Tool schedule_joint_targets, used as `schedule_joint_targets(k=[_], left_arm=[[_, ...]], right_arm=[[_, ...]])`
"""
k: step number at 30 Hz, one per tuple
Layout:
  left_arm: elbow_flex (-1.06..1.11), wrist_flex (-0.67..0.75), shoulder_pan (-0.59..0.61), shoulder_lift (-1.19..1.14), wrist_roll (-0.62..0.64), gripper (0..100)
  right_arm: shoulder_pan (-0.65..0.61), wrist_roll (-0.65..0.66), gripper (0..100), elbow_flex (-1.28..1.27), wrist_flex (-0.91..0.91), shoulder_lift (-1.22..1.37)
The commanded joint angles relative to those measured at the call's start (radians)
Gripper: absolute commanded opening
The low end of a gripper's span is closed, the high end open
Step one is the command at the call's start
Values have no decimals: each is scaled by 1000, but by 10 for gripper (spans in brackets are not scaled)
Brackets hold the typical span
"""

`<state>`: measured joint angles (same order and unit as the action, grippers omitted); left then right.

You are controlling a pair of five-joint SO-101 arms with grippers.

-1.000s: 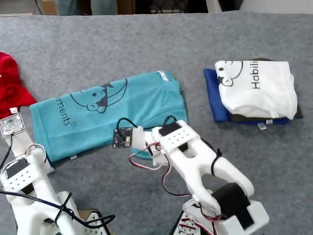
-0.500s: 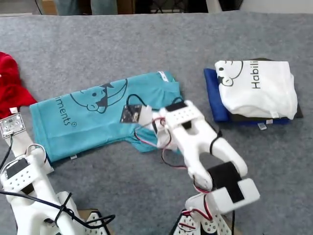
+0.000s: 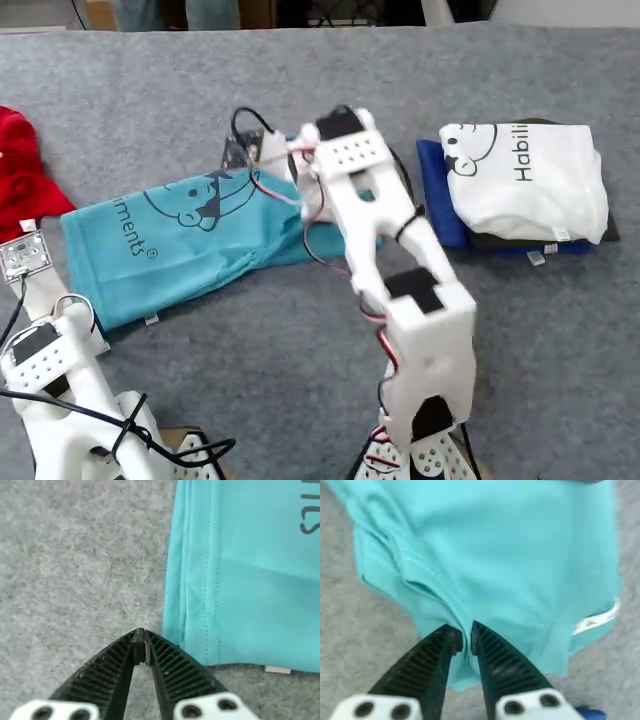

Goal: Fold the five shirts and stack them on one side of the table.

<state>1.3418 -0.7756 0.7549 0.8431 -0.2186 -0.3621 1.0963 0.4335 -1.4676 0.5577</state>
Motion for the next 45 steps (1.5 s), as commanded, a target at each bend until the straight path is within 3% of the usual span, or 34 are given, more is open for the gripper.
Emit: schedule_joint_targets(k=[1, 10, 15, 25, 28, 31, 34, 38, 45], left_arm=[[-4, 15, 1, 6, 2, 29], [-4, 15, 1, 6, 2, 29], [-4, 14, 1, 6, 0, 29], [-4, 14, 1, 6, 0, 29], [-15, 12, 5, 11, 5, 29], [-150, -140, 31, 28, 8, 29], [-403, -336, 16, 29, 29, 32], [-638, -491, -22, -5, 66, 130], [-912, -574, -36, -468, 118, 139]], right_arm=[[-46, 11, 14, 263, -35, 125], [-98, 5, 24, 702, -153, 440], [-94, -60, 191, 898, -264, 518], [-8, -233, 178, 1116, -299, 524], [38, -362, 5, 1099, -301, 487], [80, -476, 13, 986, -301, 389], [103, -476, 14, 786, -299, 248], [98, -423, 14, 536, -296, 93], [97, -404, 14, 363, -279, 15]])
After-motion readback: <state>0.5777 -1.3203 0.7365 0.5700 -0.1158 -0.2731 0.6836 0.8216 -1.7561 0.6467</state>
